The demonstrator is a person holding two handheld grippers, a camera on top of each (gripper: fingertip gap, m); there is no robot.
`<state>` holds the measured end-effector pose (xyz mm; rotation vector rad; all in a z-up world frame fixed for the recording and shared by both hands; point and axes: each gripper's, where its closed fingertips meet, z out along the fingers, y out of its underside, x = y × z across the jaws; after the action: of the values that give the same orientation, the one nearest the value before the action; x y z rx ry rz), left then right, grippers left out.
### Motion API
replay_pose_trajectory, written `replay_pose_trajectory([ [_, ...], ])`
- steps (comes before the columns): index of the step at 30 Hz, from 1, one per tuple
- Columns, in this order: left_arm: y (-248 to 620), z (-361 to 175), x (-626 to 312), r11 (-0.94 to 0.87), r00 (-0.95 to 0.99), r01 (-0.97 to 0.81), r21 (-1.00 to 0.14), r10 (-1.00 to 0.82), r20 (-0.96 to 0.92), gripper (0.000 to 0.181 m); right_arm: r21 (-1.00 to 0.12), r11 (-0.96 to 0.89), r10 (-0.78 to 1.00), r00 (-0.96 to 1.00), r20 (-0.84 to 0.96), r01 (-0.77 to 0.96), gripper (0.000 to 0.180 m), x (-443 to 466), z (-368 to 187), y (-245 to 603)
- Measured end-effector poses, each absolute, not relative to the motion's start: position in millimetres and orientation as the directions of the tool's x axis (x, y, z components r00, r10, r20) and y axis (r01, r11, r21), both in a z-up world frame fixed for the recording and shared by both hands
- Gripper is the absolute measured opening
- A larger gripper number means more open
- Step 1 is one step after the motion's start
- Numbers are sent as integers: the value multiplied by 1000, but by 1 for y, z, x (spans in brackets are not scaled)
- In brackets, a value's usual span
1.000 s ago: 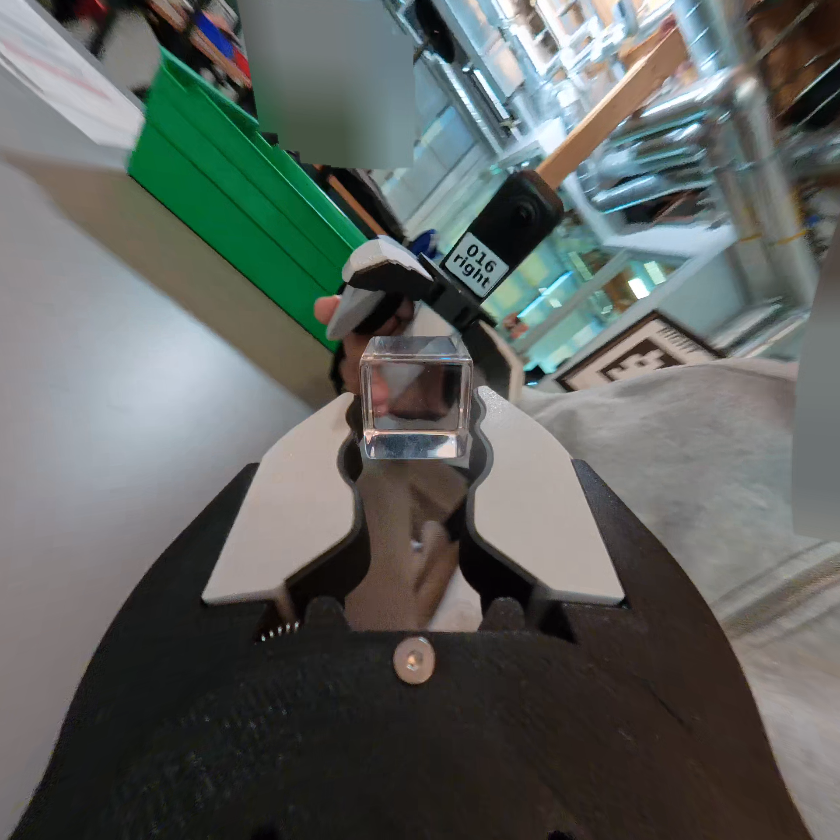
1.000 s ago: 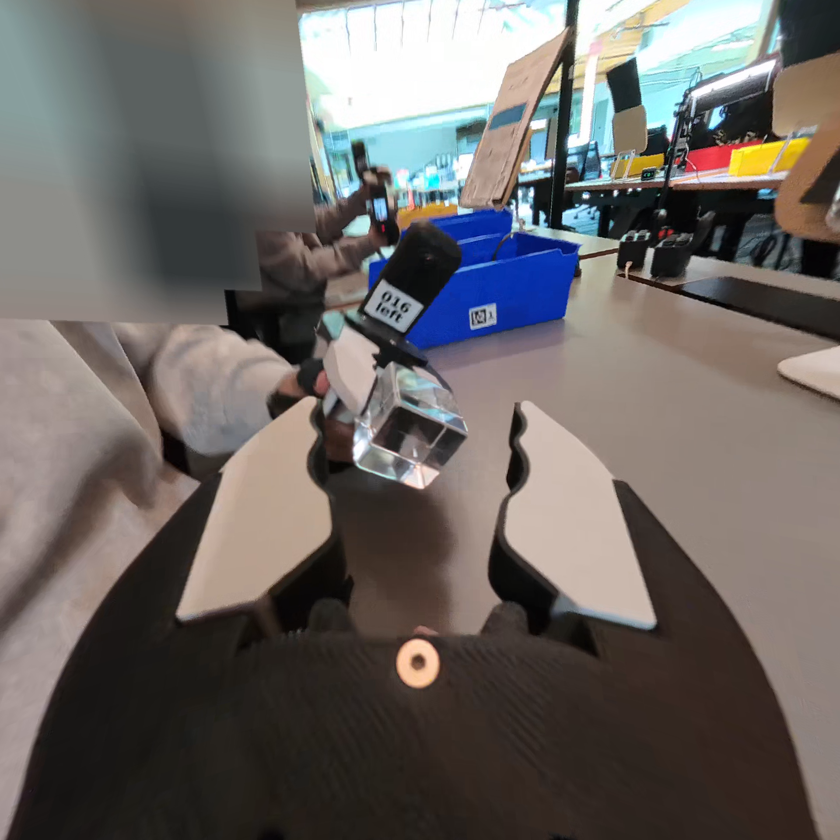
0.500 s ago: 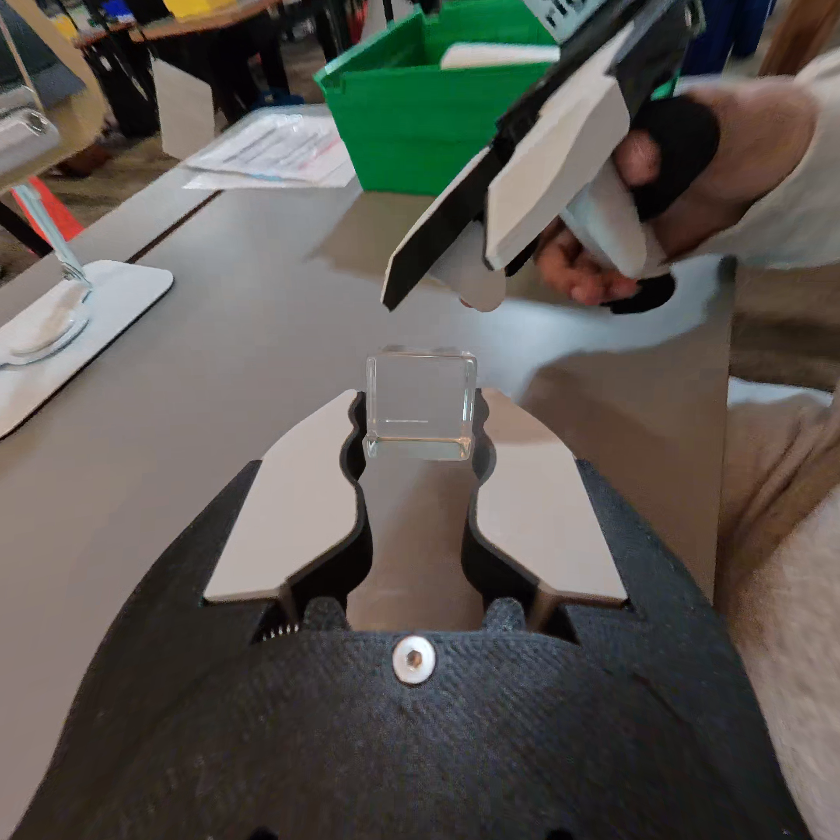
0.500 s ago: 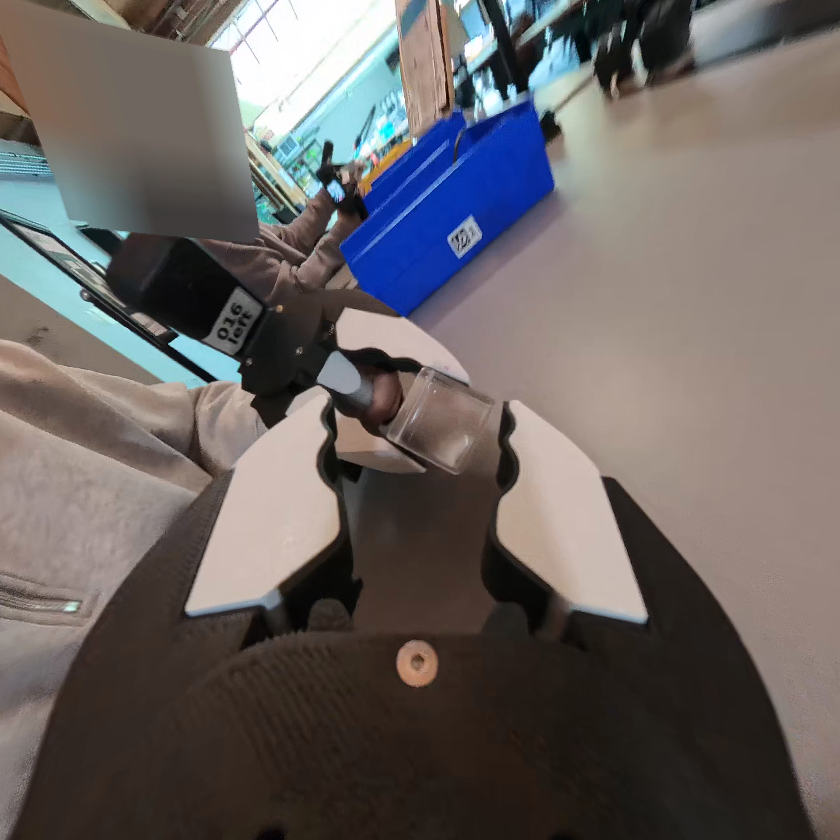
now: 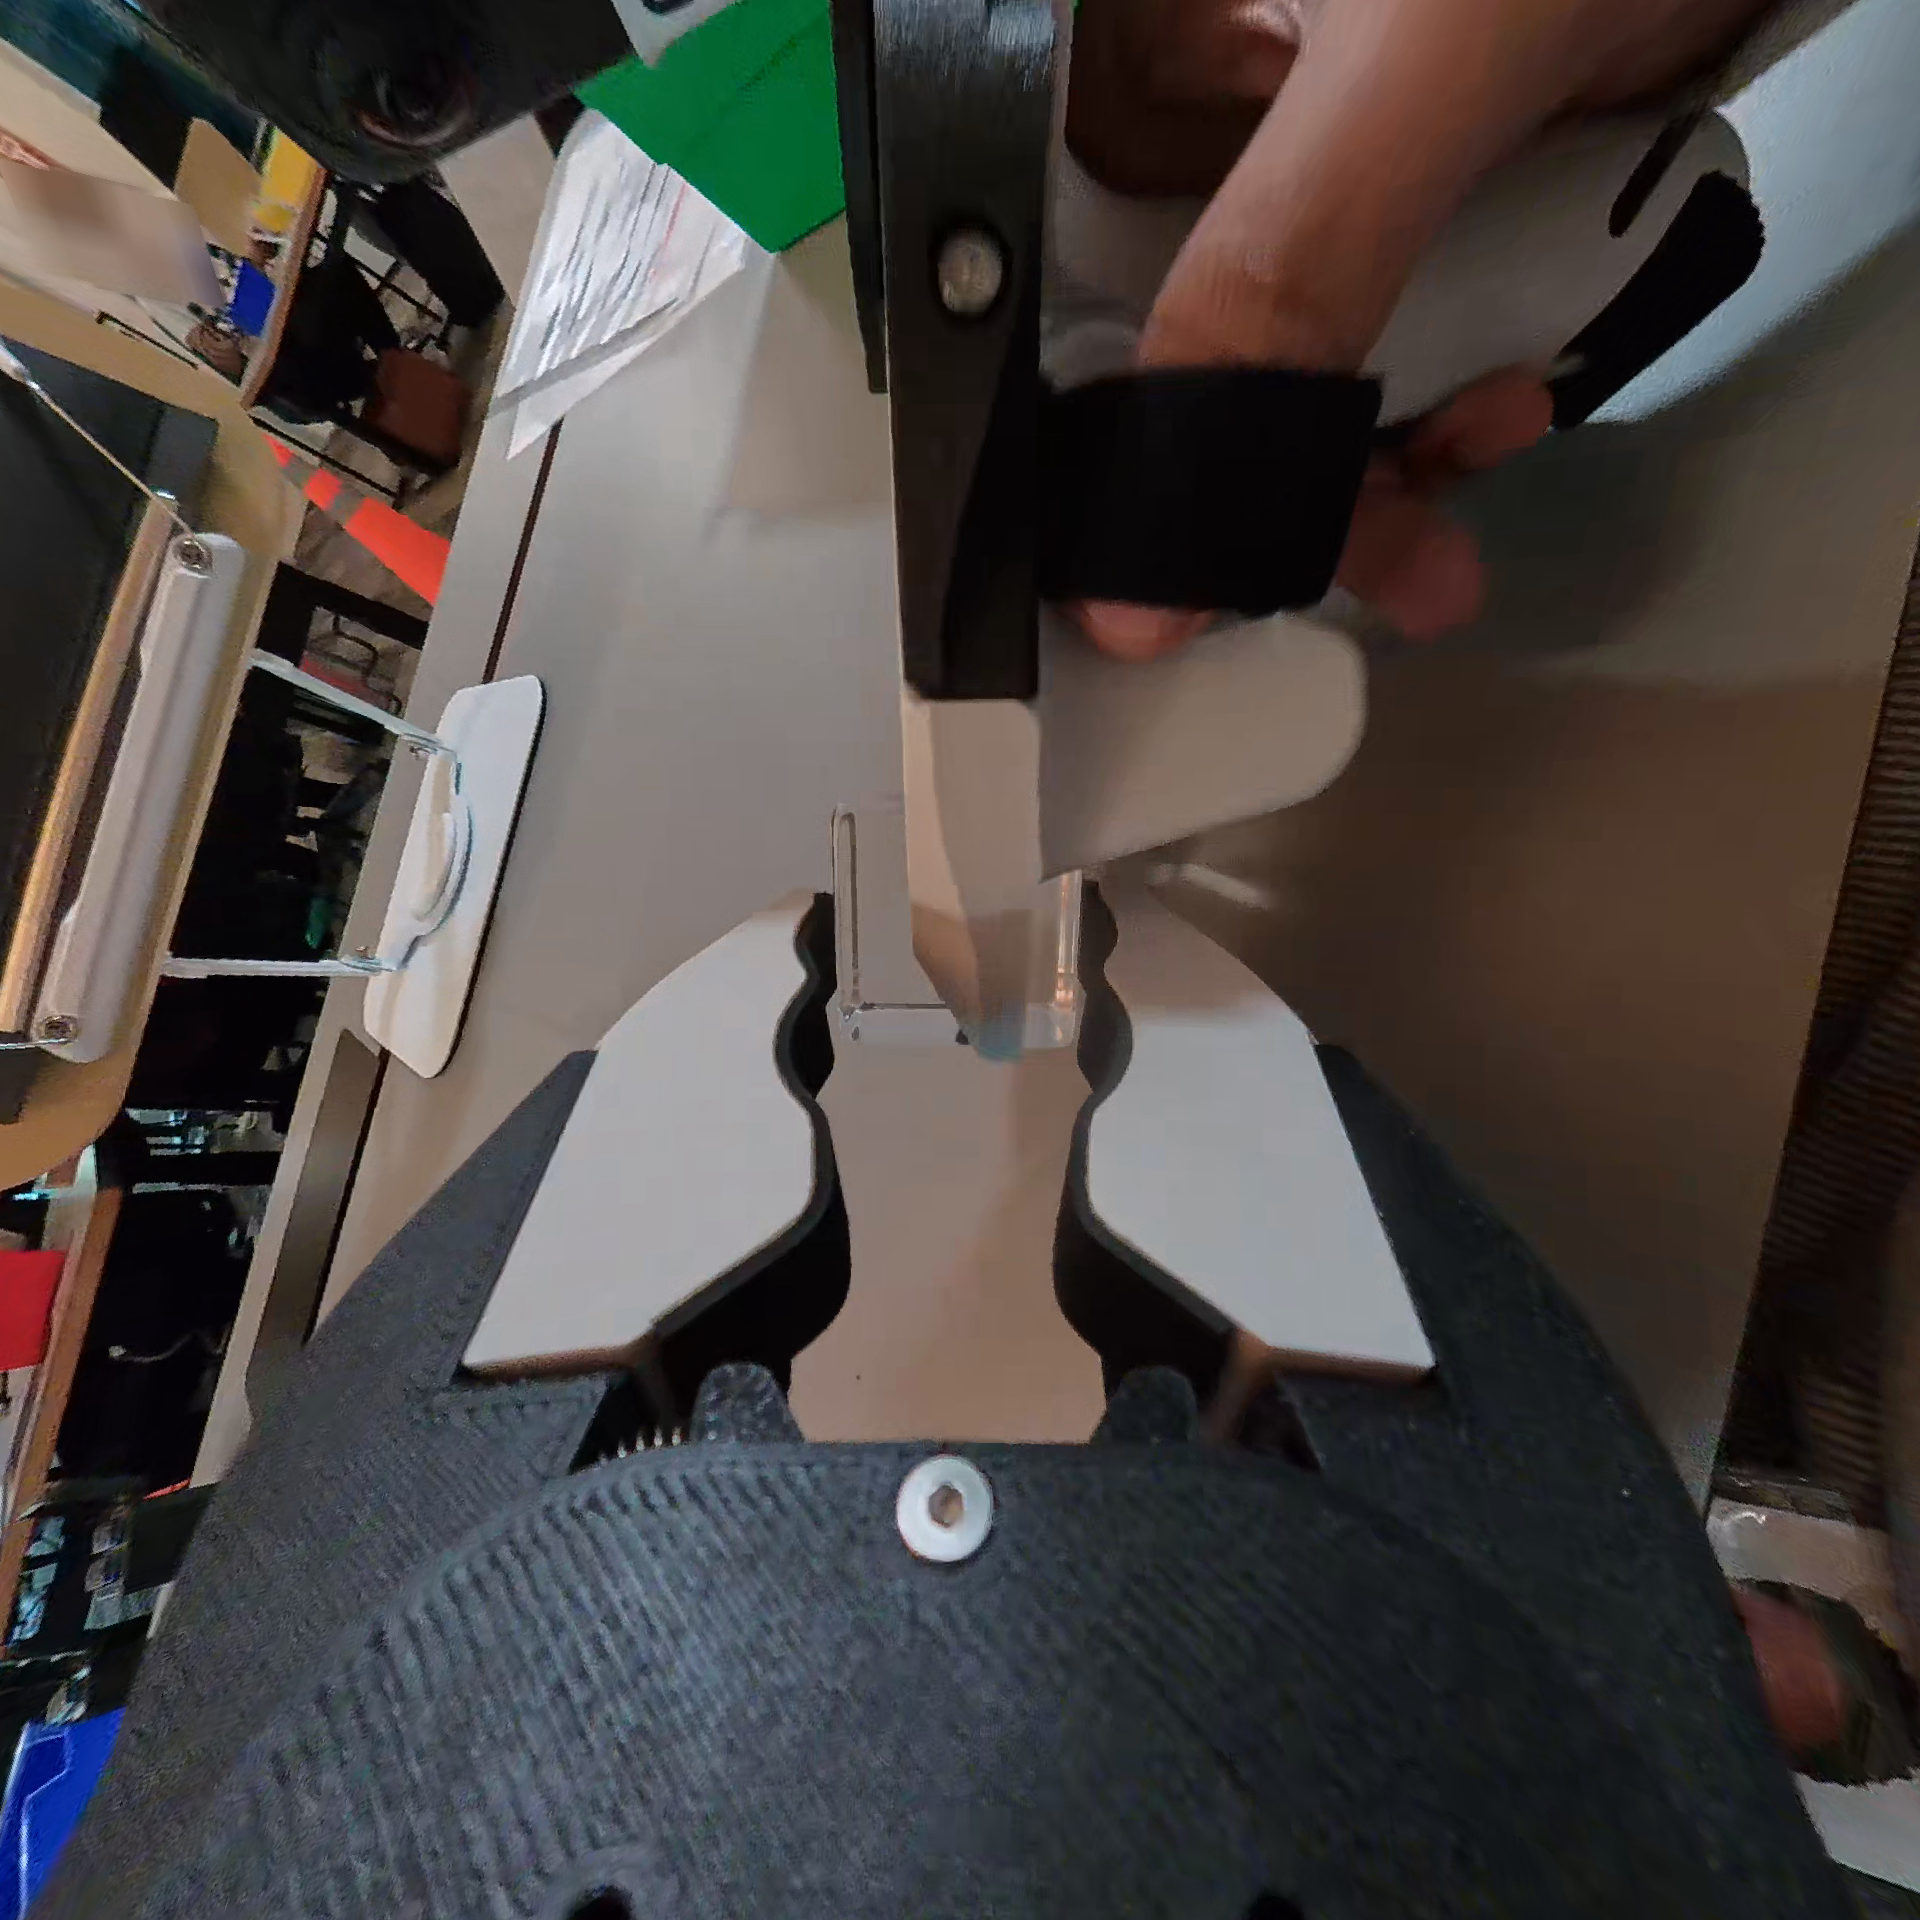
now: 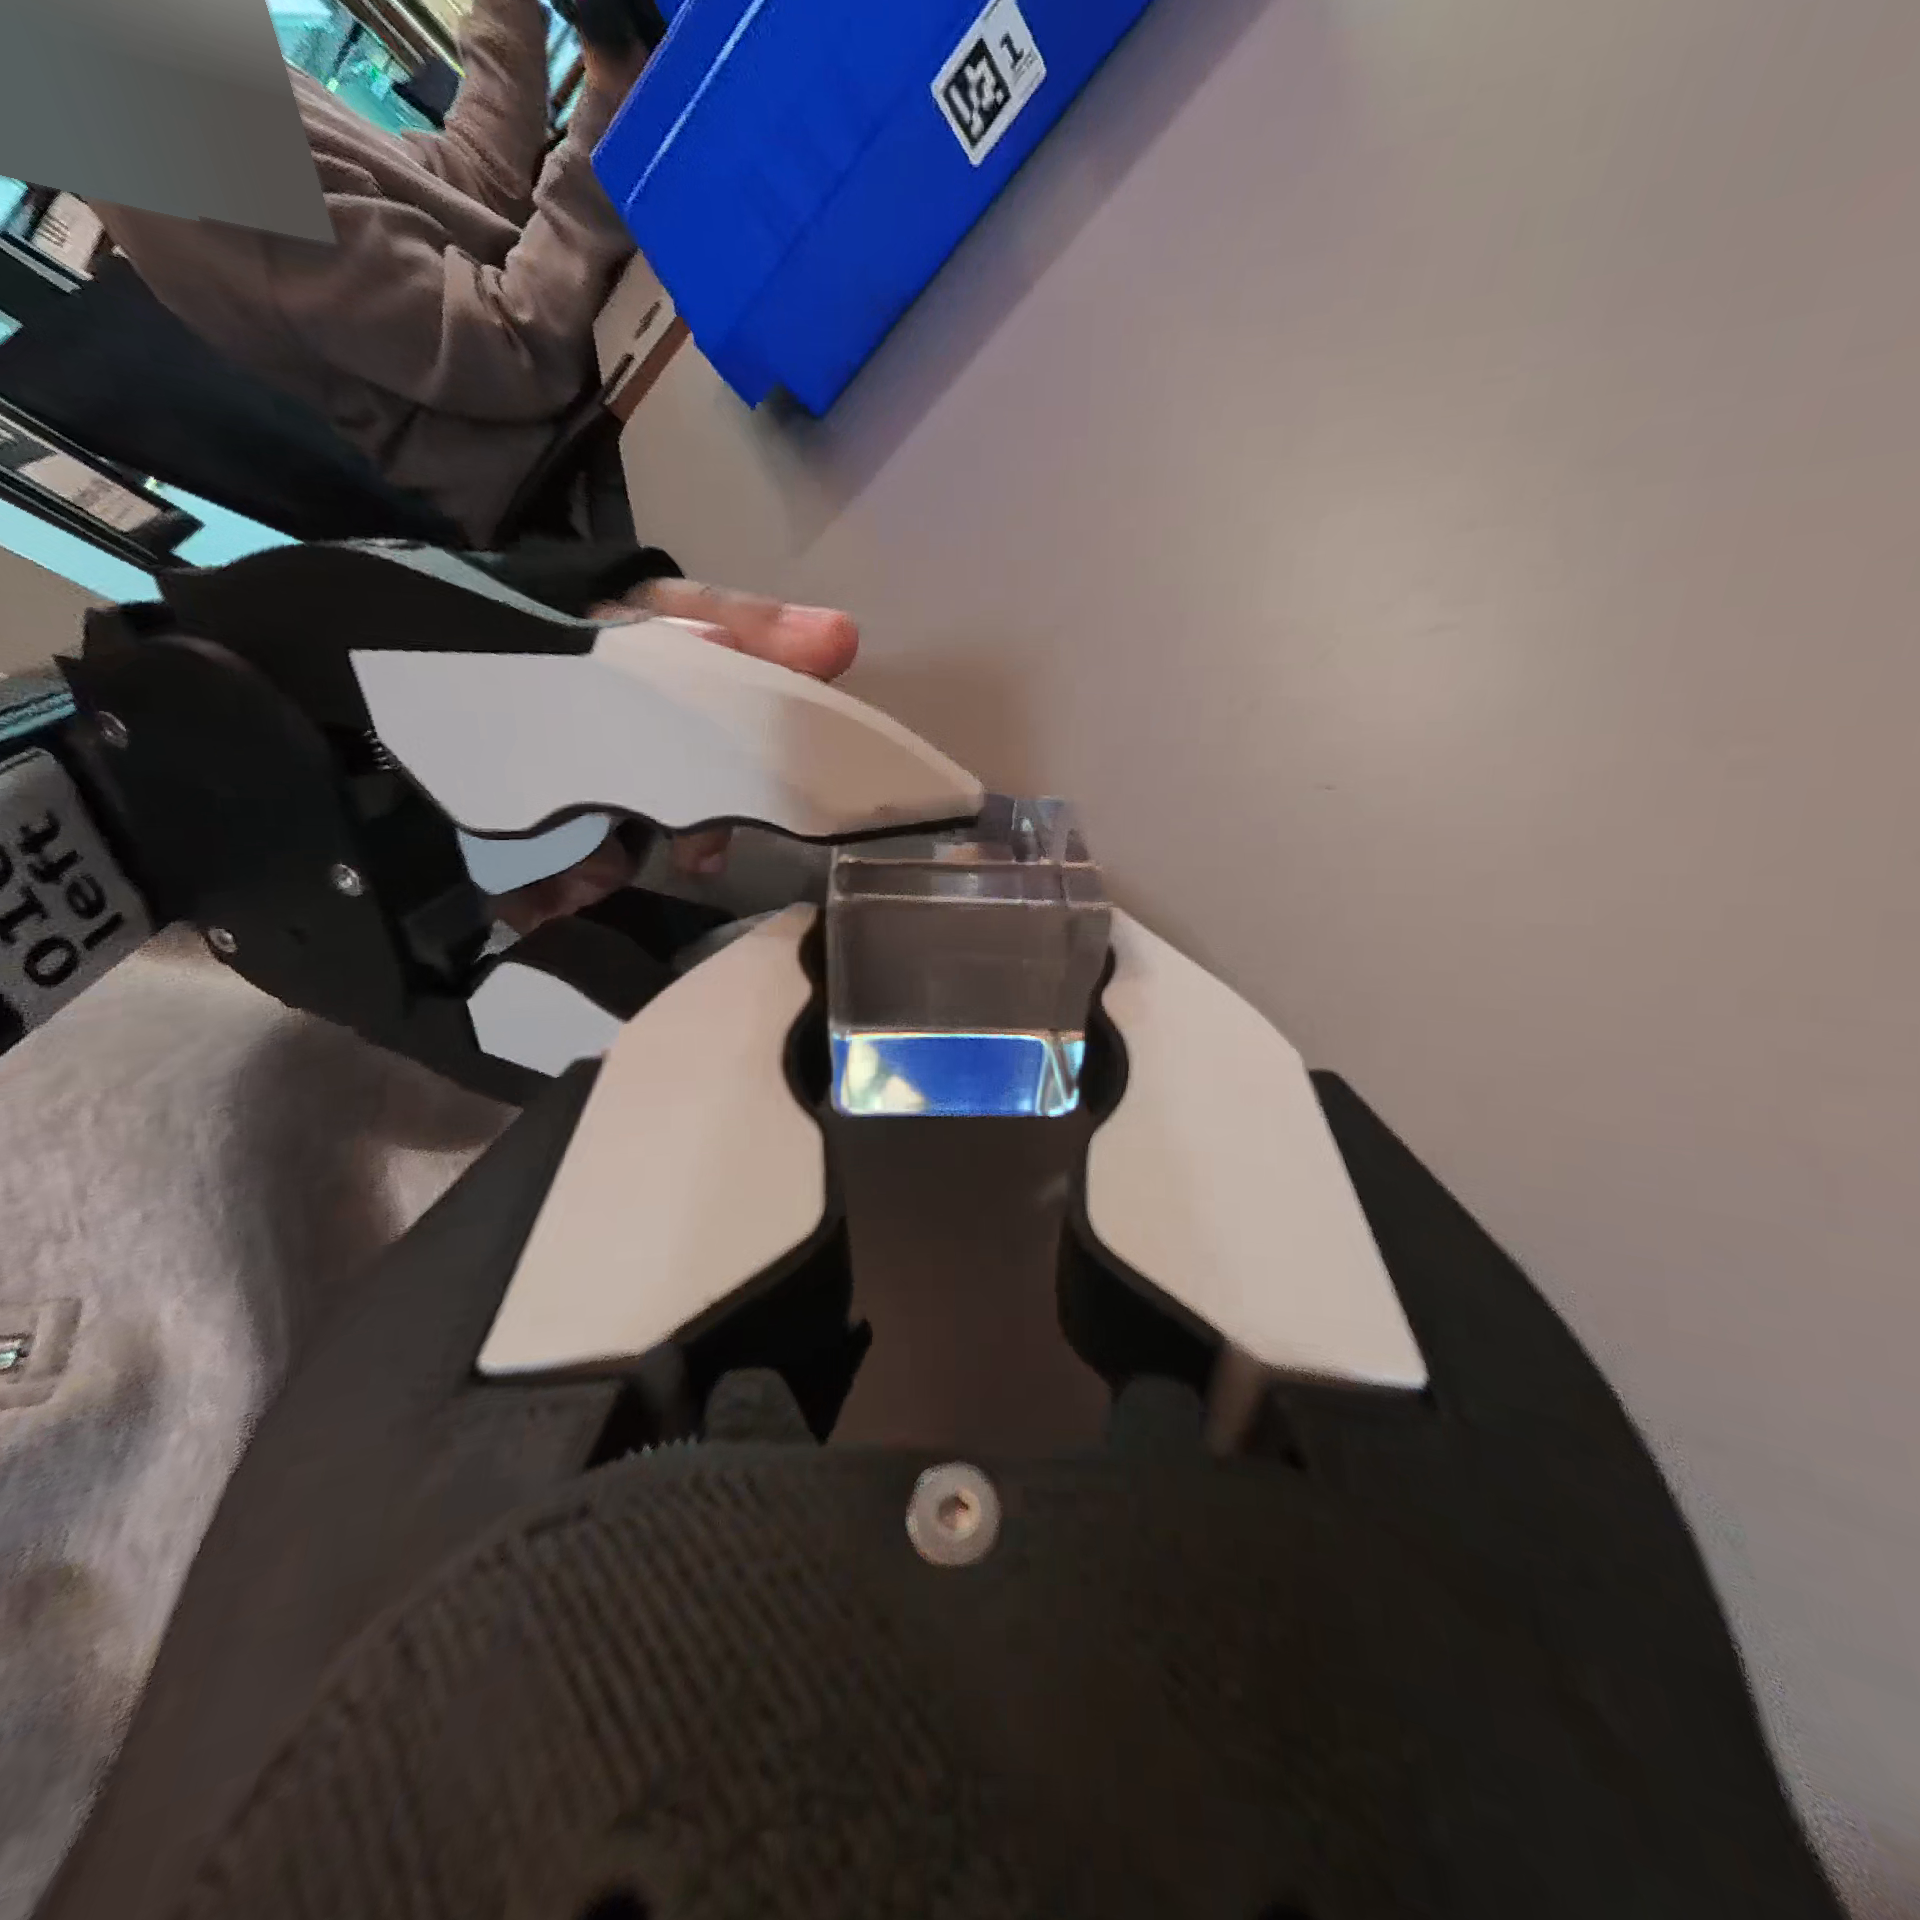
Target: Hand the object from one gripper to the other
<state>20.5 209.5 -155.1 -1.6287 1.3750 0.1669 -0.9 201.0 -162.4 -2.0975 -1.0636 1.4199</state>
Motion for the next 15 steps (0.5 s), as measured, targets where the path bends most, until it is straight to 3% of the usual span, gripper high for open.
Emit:
replay_pose_trajectory([
  [4, 211, -151, 20, 106, 364, -814, -571, -673, -644, 47, -689, -629, 773, 199, -602, 360, 46, -1, -159, 203],
  [9, 213, -136, 22, 150, 444, -719, -679, -653, -614, 53, -711, -627, 776, 173, -606, 320, 46, 2, -149, 208],
  [12, 217, -119, 20, 110, 551, -574, -811, -681, -482, 77, -735, -631, 773, 120, -623, 246, 46, 7, -133, 216],
  [15, 221, -109, 15, -36, 626, -339, -940, -755, -197, 84, -760, -635, 771, 48, -635, 138, 45, 13, -111, 224],
])
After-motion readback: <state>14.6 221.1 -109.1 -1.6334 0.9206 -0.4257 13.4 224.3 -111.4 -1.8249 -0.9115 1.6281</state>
